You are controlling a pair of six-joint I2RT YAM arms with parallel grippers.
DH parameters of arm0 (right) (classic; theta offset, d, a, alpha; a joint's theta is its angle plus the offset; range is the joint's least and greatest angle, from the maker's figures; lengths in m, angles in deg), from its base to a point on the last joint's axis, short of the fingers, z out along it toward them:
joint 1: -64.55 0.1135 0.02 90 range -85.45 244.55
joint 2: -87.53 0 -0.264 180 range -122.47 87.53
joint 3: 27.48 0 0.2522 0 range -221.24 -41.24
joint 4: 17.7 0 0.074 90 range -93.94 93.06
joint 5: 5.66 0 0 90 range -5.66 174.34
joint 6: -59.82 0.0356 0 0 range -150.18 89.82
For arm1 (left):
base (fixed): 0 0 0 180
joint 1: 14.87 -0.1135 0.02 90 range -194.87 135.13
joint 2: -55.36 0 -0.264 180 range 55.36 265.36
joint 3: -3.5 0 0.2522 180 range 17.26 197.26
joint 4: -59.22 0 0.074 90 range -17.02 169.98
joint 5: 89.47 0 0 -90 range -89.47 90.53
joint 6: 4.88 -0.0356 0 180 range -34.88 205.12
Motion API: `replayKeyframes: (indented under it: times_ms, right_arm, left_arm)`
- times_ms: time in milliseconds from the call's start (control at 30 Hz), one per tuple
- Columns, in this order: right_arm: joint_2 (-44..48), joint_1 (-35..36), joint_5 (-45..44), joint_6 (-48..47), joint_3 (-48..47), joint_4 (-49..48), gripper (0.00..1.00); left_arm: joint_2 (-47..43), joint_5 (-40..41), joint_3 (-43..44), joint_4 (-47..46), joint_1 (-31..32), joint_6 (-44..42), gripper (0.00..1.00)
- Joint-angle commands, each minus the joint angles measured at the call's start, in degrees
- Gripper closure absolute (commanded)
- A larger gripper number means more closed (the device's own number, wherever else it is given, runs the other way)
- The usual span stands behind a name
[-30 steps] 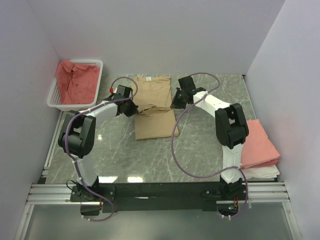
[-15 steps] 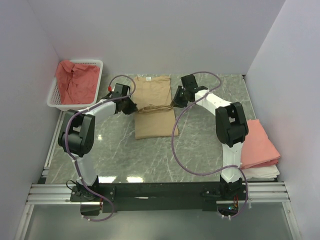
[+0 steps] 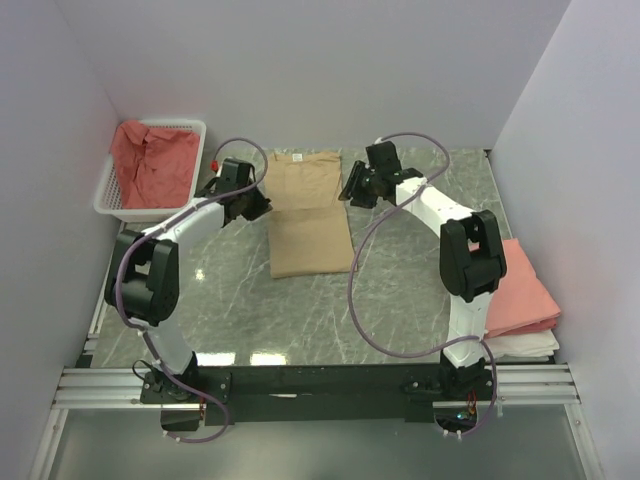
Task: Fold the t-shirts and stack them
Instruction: Fold the tshirt
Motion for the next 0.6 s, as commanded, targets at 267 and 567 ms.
replayKeyframes:
  times_ms: [267,567]
  right_arm:
    - [12.11,6.74,2.55,2.16,19.34,-9.16,0.58]
    - [18.63,10.27,3.86,5.32,29.99,-14.87,0.61]
  left_arm:
    - [-4.16,-5.65,-8.62,-7.19,5.98,1.57,0.99]
    - [-10.76,-9.0,-23.84,-14.76,11.7,5.09,0.99]
